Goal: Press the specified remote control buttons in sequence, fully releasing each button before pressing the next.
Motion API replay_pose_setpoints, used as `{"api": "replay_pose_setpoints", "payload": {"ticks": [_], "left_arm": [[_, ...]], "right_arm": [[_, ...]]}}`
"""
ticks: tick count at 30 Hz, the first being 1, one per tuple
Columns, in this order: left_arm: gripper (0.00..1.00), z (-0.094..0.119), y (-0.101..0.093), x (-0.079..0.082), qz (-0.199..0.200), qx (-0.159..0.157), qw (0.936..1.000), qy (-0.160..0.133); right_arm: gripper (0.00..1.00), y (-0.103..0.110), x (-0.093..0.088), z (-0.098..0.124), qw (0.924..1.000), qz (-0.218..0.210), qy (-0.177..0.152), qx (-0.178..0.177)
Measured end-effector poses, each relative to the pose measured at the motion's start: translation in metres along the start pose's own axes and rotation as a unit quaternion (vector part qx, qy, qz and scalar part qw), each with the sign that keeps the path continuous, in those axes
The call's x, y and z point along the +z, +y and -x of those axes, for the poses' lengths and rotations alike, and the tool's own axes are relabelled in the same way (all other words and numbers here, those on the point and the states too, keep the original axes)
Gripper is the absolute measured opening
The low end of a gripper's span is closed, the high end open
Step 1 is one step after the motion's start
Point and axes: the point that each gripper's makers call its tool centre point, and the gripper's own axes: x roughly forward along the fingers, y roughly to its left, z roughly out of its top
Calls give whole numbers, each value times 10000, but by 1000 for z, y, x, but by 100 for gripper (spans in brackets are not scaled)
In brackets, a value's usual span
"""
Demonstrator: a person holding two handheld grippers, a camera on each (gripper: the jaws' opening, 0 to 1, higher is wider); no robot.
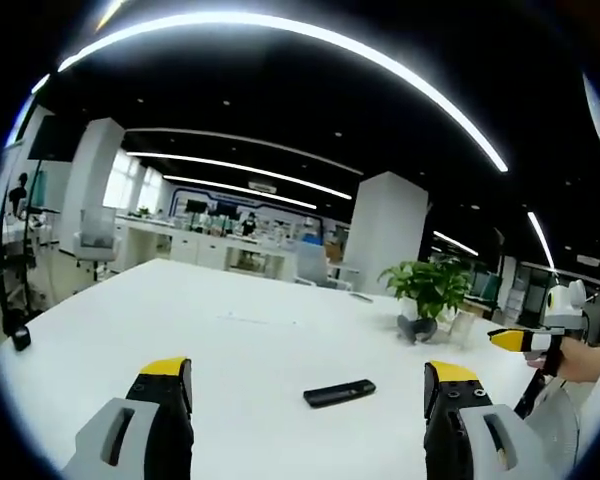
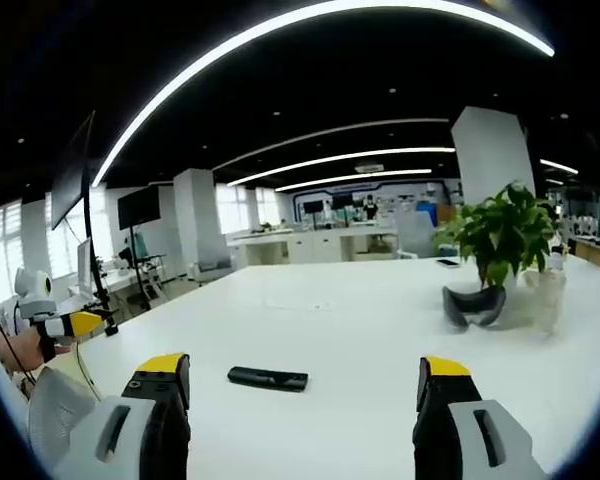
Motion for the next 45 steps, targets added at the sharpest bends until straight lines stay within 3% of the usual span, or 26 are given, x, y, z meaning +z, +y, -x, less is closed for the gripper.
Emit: {"api": "replay_pose_setpoints", "payload": {"ticks": [22, 35, 45], "left_arm": [[99, -6, -7, -7, 76, -199, 9996, 167], [99, -20, -14, -6, -28, -435, 9985, 329], [99, -33, -13, -16, -91, -548, 9968, 581]], "right_arm": [[92, 9, -7, -1, 9997, 93, 200, 73], [91, 3, -13, 1, 9994, 52, 331, -28], [90, -6, -16, -4, 9992, -19, 385, -114]]}}
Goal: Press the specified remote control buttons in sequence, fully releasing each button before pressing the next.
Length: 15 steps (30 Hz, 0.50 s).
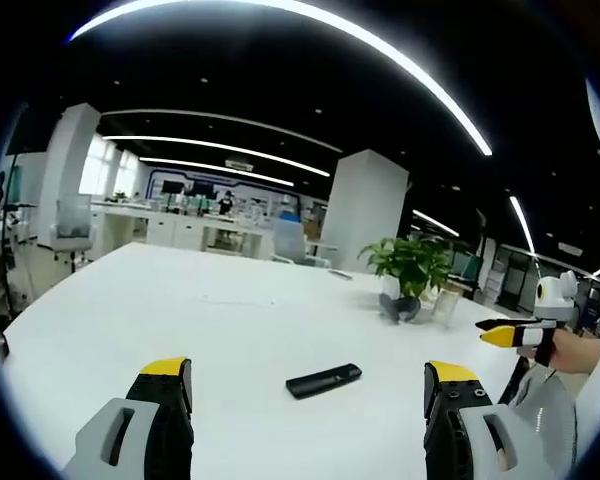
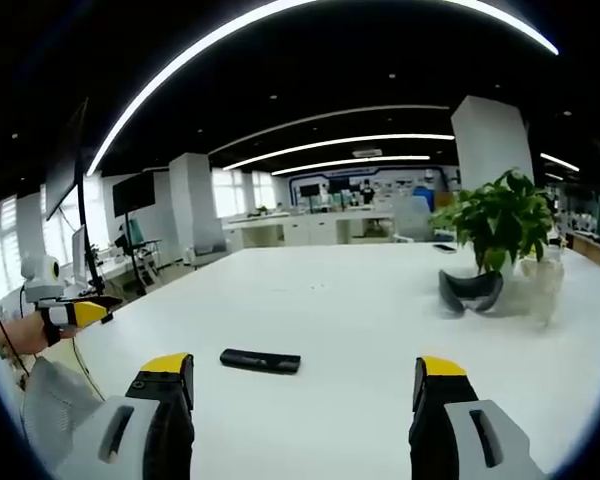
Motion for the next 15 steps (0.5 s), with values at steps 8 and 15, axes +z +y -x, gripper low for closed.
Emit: {"api": "replay_pose_setpoints", "payload": {"ticks": [8, 15], "left_arm": [[99, -11, 0, -10, -61, -82, 9996, 254], [99, -28, -1, -17, 180, -257, 9989, 356]], "right_arm": [[89, -5, -4, -5, 9999, -74, 86, -31], [88, -6, -9, -12, 9997, -52, 228, 96]]}}
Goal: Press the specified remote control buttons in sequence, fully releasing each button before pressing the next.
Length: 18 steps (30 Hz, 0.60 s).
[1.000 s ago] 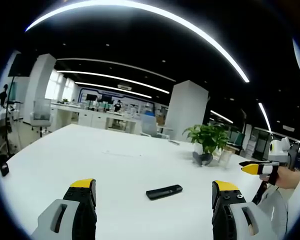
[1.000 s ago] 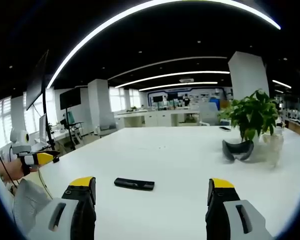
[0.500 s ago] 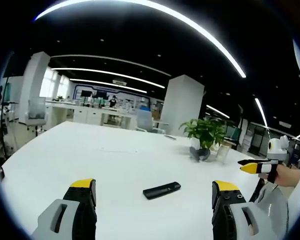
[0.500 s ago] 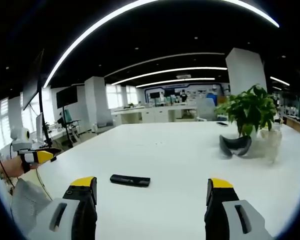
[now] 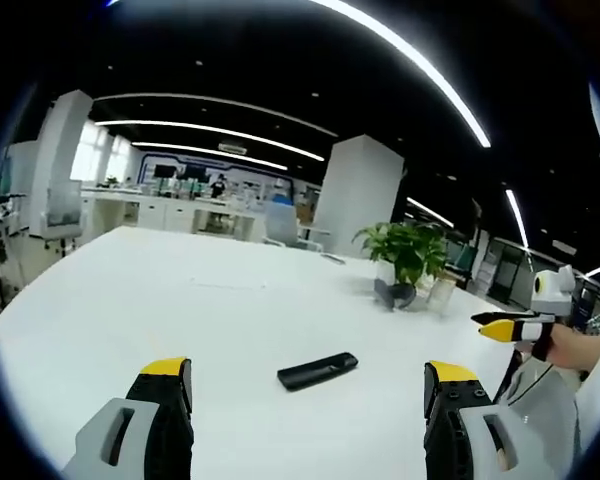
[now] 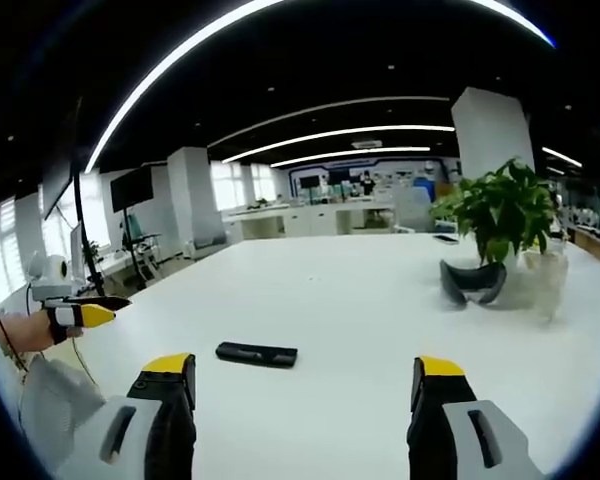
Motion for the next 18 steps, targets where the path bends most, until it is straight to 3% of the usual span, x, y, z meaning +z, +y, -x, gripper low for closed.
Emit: {"api": "replay_pose_setpoints", "payload": {"ticks": [6, 11, 14, 18], "left_arm": [[99, -20, -2, -17, -173, -268, 9982, 517], [99, -39, -5, -28, 57, -515, 9952, 834], [99, -55, -4, -43, -200, -745, 9882, 1321], [99, -73, -2, -49, -354, -895, 9833, 1546]], "right_arm": [[86, 0, -1, -5, 9999, 30, 81, 127], [85, 3, -5, -8, 9996, 12, 159, 223], [84, 4, -11, -8, 9993, 12, 259, 272], [84, 8, -19, -5, 9986, -52, 378, 364]]}}
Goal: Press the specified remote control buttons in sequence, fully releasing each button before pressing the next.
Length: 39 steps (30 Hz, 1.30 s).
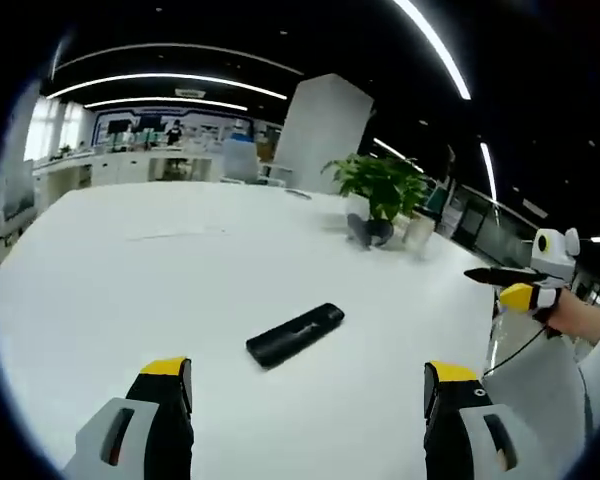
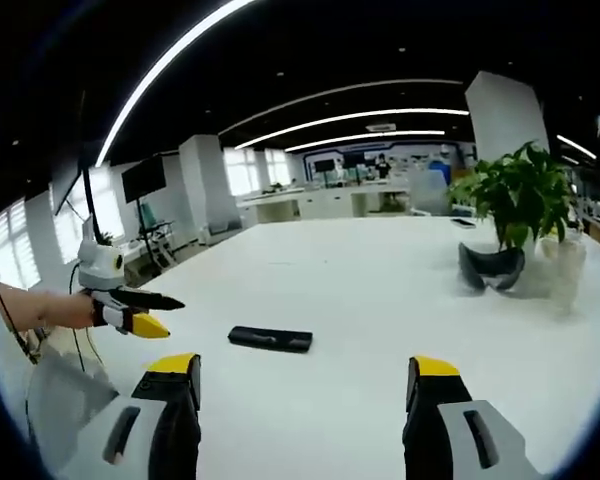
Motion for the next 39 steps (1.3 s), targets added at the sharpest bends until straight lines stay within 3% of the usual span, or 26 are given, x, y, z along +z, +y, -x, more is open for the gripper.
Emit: {"api": "replay_pose_setpoints", "payload": {"ticks": [3, 6, 13, 17, 22, 32, 36, 37, 39], "left_arm": [[99, -11, 3, 0, -85, -101, 9998, 158], [99, -24, 7, -4, -371, -277, 9977, 502], [99, -52, 16, -17, -777, -558, 9892, 1113], [94, -66, 25, -29, -1344, -582, 9766, 1577], [90, -81, 30, -36, -1686, -679, 9643, 1925], [84, -103, 29, -34, -2028, -839, 9493, 2250], [80, -108, 32, -37, -2645, -886, 9260, 2544], [79, -112, 28, -33, -2519, -914, 9323, 2428], [75, -115, 27, -30, -2557, -944, 9302, 2459]], "right_arm": [[84, 0, -6, 1, 9999, 18, 98, 21], [83, 1, -12, 0, 9998, 6, 216, 47], [82, 2, -17, -1, 9995, -221, 239, 63], [82, 1, -21, 0, 9993, -204, 305, 38], [82, -2, -21, 2, 9992, -253, 295, -35], [82, -8, -23, 3, 9989, -313, 316, -130], [81, -8, -24, 1, 9989, -302, 343, -121], [81, -8, -24, 1, 9989, -303, 347, -111], [78, -7, -24, 0, 9988, -330, 363, -32]]}}
